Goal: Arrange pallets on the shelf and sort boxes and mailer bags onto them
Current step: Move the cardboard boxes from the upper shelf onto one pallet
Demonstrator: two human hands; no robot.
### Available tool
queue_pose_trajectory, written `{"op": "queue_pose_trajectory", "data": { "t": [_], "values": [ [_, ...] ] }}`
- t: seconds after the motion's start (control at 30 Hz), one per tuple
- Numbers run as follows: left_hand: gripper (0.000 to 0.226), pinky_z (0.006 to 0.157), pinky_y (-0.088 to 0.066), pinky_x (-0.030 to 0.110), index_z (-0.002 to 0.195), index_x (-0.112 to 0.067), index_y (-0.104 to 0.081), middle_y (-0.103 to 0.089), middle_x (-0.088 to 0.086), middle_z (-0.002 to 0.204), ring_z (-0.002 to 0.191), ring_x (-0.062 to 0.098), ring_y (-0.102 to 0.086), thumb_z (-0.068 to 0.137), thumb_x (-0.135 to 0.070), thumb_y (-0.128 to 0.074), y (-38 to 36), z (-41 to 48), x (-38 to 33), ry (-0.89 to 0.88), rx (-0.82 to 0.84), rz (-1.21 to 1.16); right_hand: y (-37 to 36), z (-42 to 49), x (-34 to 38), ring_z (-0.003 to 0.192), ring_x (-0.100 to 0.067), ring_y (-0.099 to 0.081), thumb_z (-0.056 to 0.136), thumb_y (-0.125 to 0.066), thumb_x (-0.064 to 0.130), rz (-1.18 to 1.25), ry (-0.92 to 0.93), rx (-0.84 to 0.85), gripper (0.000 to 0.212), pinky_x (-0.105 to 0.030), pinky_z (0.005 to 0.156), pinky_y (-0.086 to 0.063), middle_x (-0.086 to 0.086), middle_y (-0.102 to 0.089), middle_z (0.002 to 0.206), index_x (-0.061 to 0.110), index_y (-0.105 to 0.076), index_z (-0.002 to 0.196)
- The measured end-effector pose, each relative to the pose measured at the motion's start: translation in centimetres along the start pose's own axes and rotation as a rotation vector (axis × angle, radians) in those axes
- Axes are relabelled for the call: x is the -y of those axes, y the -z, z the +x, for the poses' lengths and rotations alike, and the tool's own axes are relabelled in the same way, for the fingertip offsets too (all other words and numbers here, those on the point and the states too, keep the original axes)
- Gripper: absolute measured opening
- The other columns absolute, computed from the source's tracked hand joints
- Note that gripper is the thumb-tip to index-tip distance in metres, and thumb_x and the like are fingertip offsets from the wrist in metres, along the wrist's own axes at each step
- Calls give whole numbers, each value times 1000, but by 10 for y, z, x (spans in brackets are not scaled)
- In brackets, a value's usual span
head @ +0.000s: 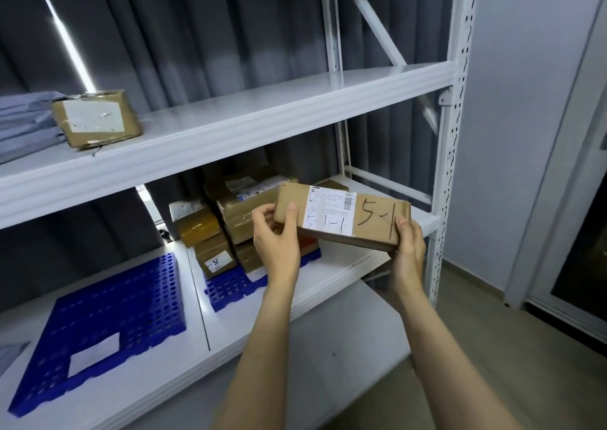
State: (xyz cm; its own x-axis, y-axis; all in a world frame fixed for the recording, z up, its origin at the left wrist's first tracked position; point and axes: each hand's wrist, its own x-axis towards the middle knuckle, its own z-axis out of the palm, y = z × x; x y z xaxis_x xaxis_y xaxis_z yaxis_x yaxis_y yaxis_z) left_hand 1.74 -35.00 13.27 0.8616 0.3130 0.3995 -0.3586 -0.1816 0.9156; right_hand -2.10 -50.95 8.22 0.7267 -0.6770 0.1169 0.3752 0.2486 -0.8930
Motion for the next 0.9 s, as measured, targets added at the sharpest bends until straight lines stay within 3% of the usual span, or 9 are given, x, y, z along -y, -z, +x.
{"op": "queue_pose_trajectory", "data": {
  "t": [0.1,0.23,0.3,0.4,0.5,0.63,0.8,0.9],
  "values": [
    [29,69,-41,6,113,-16,-53,-57,-4,108,92,3,-55,93,-36,-57,6,1,-3,34,-6,-12,-4,7,0,108,-17,-57,74,-52,54,35,-9,22,56,-38,100,-45,2,-62,110,18,-59,117],
    [38,74,-45,22,113,-11,-57,-59,1,111,98,12,-56,93,-43,-54,19,11,-2,132,29,-86,-13,12,-4,93,-12,-56,71,-54,43,147,33,104,36,-36,89,-42,5,-63,95,25,-64,100],
    [38,78,-50,29,110,-13,-56,-61,3,110,100,18,-59,90,-45,-57,24,14,0,180,16,-116,-20,14,-6,97,-19,-55,70,-53,46,164,45,144,37,-40,90,-40,-1,-63,98,26,-65,98],
    [22,83,-54,36,101,-24,-55,-61,1,107,99,18,-60,89,-42,-60,31,14,2,179,-21,-151,-32,14,-12,110,-26,-57,76,-52,62,113,29,162,53,-47,105,-41,-8,-65,113,21,-66,108],
    [12,73,-48,20,97,-31,-51,-57,-7,103,98,13,-57,91,-36,-60,38,13,4,108,-59,-154,-44,8,-12,110,-27,-59,75,-47,74,71,30,132,70,-45,102,-45,-11,-66,114,17,-65,111],
    [23,61,-45,5,111,-15,-52,-56,-1,109,92,9,-55,93,-27,-59,51,11,3,34,-143,-160,-63,1,-9,90,-5,-60,82,-44,59,98,76,135,43,-21,81,-46,3,-66,96,25,-66,97],
    [27,66,-47,7,116,-7,-51,-57,3,112,91,3,-58,95,-24,-55,74,15,4,-42,-190,-192,-86,-8,-12,95,-6,-61,77,-47,63,127,83,210,43,-21,81,-50,5,-67,98,29,-66,97],
    [27,68,-49,9,115,-11,-51,-56,-1,111,90,-5,-58,94,-27,-57,87,18,4,-46,-220,-182,-104,-10,-12,99,-9,-63,88,-48,53,114,103,270,31,-26,84,-53,3,-68,101,31,-67,98]
  ]
}}
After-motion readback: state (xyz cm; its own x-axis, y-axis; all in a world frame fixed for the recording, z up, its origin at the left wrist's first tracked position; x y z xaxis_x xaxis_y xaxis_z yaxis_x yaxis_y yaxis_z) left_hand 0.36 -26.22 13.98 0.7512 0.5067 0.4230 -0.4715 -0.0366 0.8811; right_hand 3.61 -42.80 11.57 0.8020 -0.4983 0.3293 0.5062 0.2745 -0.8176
